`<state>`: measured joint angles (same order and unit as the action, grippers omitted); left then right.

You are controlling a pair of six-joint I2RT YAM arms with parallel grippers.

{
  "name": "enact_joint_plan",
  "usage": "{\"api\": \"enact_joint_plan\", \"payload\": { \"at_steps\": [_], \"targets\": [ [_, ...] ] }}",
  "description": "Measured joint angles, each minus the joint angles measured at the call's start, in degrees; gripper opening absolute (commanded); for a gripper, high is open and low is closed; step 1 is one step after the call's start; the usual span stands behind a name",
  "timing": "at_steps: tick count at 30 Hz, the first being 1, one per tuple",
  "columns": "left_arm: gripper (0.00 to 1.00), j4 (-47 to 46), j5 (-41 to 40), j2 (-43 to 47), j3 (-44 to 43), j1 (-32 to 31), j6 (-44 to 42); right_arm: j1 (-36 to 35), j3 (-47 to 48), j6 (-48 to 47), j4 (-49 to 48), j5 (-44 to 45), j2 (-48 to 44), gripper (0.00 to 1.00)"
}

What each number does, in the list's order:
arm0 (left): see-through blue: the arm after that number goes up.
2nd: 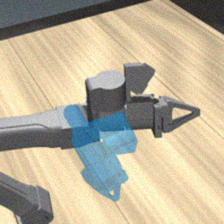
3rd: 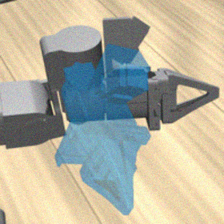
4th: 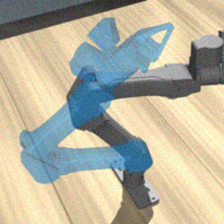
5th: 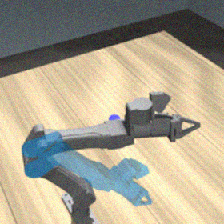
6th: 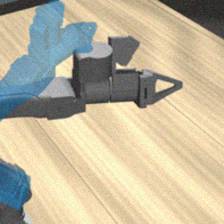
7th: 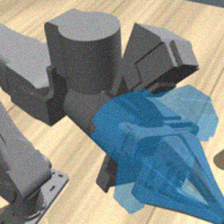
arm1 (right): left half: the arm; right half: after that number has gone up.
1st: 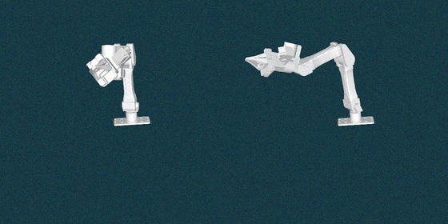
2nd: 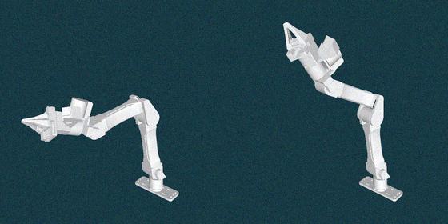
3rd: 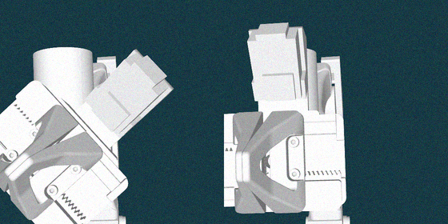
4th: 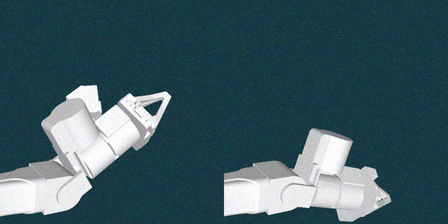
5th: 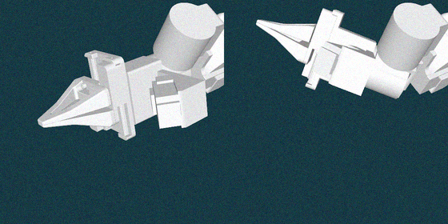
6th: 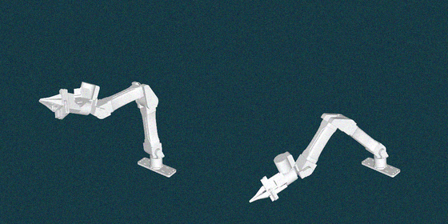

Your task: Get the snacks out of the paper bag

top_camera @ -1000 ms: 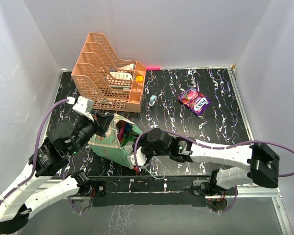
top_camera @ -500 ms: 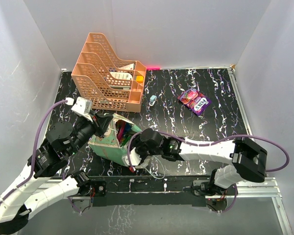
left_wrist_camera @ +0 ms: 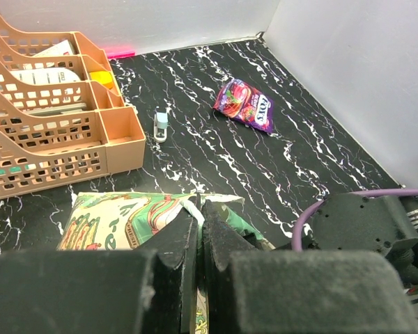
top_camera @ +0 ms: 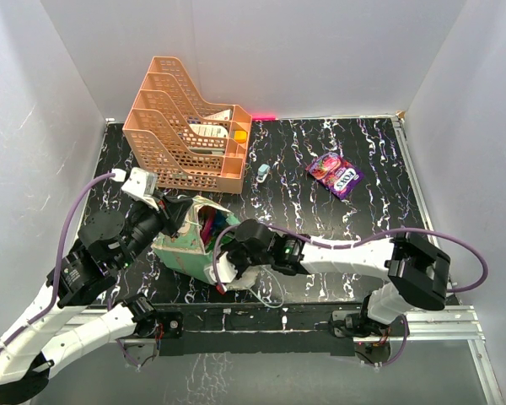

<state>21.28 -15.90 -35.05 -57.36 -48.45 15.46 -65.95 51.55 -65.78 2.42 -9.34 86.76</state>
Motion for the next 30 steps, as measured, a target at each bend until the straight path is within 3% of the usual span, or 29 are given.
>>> {"api": "enact_joint_plan", "payload": {
  "at_steps": [8, 20, 25, 30],
  "targets": [
    [0.0, 0.24, -1.62, -0.07, -0.31, 0.0, 0.07, 0.09, 0.2, 6.54, 5.2, -0.11, -9.94, 0.07],
    [0.0, 1.29, -4.5, -0.07, -0.57, 0.02, 1.09, 0.09, 3.37, 32.09, 12.48, 1.14, -27.52, 0.07],
    [0.0, 2.16, -5.35, -0.04, -1.66, 0.0, 1.4, 0.09, 8.2, 51.12, 16.2, 10.47, -34.45, 0.07],
    [0.0, 2.99, -6.05, -0.26, -2.1, 0.0, 1.68, 0.13, 13.62, 63.21, 18.43, 22.84, -39.67, 0.07]
  ]
}}
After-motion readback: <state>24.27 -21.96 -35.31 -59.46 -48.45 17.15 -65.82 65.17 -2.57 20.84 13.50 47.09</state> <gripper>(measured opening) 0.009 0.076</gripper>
